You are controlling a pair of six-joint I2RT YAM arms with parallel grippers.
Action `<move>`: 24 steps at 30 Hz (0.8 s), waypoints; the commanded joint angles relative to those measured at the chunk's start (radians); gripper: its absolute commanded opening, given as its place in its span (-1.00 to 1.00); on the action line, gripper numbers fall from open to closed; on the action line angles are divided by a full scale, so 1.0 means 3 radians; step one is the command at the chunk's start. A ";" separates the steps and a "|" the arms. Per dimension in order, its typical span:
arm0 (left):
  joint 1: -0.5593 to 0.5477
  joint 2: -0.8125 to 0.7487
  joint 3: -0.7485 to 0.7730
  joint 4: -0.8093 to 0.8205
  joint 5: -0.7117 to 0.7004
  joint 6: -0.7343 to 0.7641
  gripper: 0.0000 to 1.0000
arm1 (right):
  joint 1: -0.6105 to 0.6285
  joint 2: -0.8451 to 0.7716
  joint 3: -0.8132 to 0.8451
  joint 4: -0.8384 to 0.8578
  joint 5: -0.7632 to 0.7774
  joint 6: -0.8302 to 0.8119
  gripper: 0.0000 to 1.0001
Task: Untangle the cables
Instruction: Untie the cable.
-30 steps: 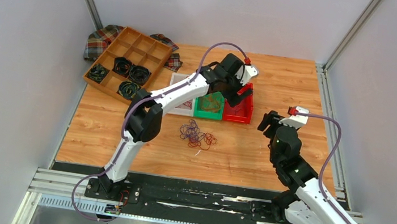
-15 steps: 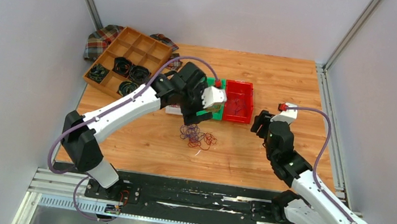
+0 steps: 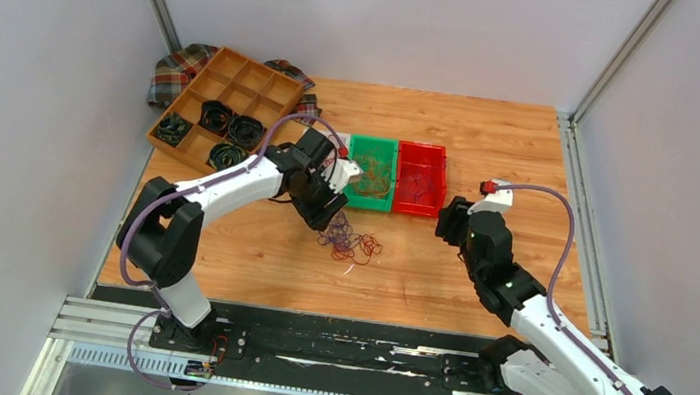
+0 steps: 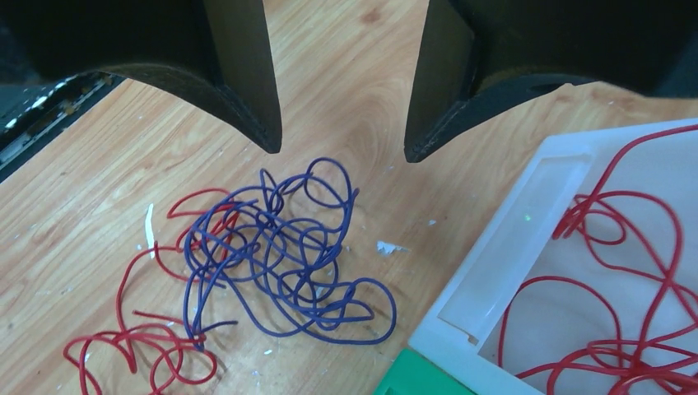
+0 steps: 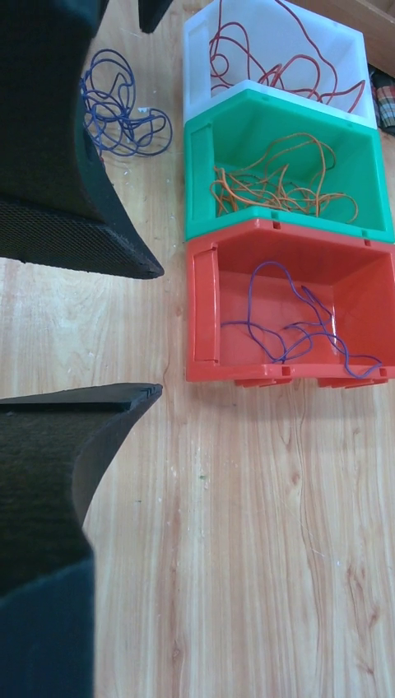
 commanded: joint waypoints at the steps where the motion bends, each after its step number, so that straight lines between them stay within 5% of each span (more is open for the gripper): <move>1: 0.0011 0.0092 -0.0052 0.0406 0.0154 -0.0371 0.21 | 0.0006 -0.0030 0.0077 -0.0005 -0.0058 0.0001 -0.02; 10: 0.0181 0.0224 -0.0149 0.0573 0.0245 -0.0516 -0.07 | 0.0012 -0.0046 0.0064 0.0006 -0.0078 -0.0031 -0.13; 20: 0.0190 0.0244 -0.0272 0.0525 0.0616 -0.0507 -0.18 | 0.0013 -0.0046 0.0120 0.0003 -0.0081 -0.0054 -0.23; 24: 0.0190 0.0219 -0.0135 0.0448 0.0687 -0.0502 -0.86 | 0.0013 -0.0077 0.0128 -0.0021 -0.0088 -0.0047 -0.32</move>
